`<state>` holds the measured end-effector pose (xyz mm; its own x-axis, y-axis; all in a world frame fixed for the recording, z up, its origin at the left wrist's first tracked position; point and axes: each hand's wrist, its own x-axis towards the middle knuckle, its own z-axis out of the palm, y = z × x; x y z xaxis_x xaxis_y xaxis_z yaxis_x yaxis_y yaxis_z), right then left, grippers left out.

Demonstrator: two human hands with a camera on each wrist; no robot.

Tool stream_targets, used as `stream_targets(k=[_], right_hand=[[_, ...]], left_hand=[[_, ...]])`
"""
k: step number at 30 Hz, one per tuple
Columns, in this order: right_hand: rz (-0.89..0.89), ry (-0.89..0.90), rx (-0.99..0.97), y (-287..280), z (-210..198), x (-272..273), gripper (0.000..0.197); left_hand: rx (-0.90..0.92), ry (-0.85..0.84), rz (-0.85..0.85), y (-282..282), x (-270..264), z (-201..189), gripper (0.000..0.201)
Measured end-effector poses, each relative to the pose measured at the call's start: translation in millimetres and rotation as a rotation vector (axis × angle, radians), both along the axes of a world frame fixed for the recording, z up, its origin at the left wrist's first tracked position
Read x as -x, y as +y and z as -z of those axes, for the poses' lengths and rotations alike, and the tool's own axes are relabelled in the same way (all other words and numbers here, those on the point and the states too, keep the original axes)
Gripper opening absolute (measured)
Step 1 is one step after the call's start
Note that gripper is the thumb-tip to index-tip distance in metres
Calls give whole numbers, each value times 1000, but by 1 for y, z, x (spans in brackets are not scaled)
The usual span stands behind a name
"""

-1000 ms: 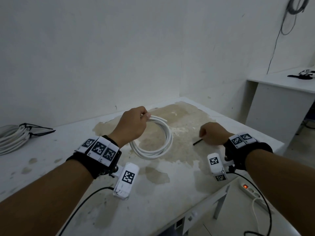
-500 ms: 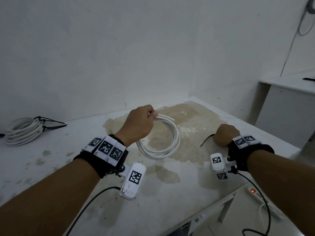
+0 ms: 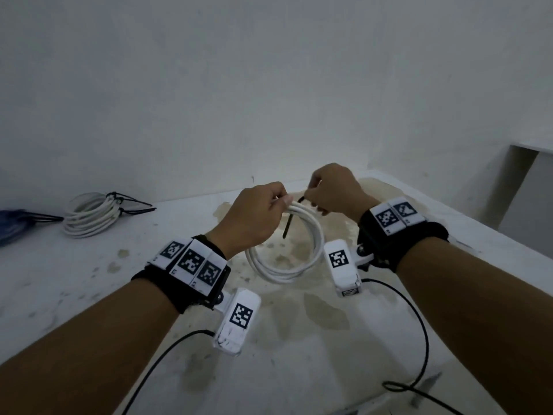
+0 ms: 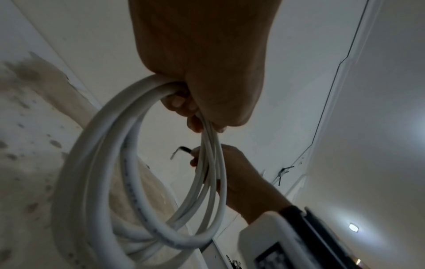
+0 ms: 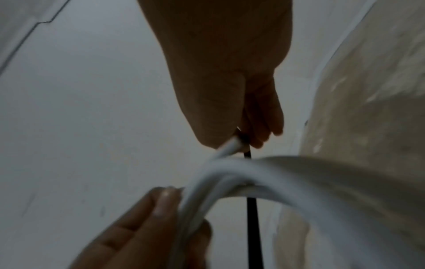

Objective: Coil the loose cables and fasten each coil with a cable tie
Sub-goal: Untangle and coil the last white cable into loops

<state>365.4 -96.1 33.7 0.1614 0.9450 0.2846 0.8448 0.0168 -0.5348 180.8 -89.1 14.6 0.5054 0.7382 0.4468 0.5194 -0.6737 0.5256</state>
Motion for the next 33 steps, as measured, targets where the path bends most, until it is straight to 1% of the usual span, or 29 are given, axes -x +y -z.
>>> stream_targets(k=[3,5,9,13,14,16,18,20,21,22,24,25,27,28,29,30,31,32,33], right_hand=[[-144,91,134,7,-18,32,12],[-207,106,181,10,-30,48,12],[-330,-26,289,14,-47,77,15],[-406,-97,329,20,-56,98,15],[-421,-104,336,21,-58,103,15],[-442,-91,327,23,-59,110,14],[-466,-37,290,26,-59,118,19],[-498,35,235,27,-55,125,36],[-520,75,205,28,-52,127,42],[-551,106,187,29,-49,129,43],[-611,169,194,32,-41,130,44],[-616,247,190,35,-35,130,43],[-532,516,122,44,-24,132,33],[-476,592,42,48,-20,132,25],[-438,584,-18,52,-15,131,19],[-440,546,-10,54,-11,131,16],[-481,504,60,54,-5,130,14],[-538,495,186,53,2,130,14],[-585,556,327,52,11,130,18]], left_hand=[[-22,21,-77,5,25,0,26],[-33,44,-121,7,41,1,25],[-60,69,-159,9,62,4,24],[16,55,-161,9,74,3,20],[34,65,-157,8,77,2,23],[49,68,-169,8,83,-1,37],[83,12,-196,9,90,-4,42],[156,-113,-219,12,98,-7,41],[187,-176,-231,14,102,-9,41],[210,-223,-246,16,105,-11,42],[238,-281,-273,18,112,-13,41],[248,-303,-284,19,115,-14,41],[274,-335,-315,22,122,-13,42],[288,-349,-336,24,125,-13,42],[295,-360,-356,26,129,-13,42],[295,-365,-369,28,132,-14,41],[295,-366,-373,30,134,-14,41],[293,-362,-372,31,136,-15,40],[289,-353,-370,32,138,-15,39]])
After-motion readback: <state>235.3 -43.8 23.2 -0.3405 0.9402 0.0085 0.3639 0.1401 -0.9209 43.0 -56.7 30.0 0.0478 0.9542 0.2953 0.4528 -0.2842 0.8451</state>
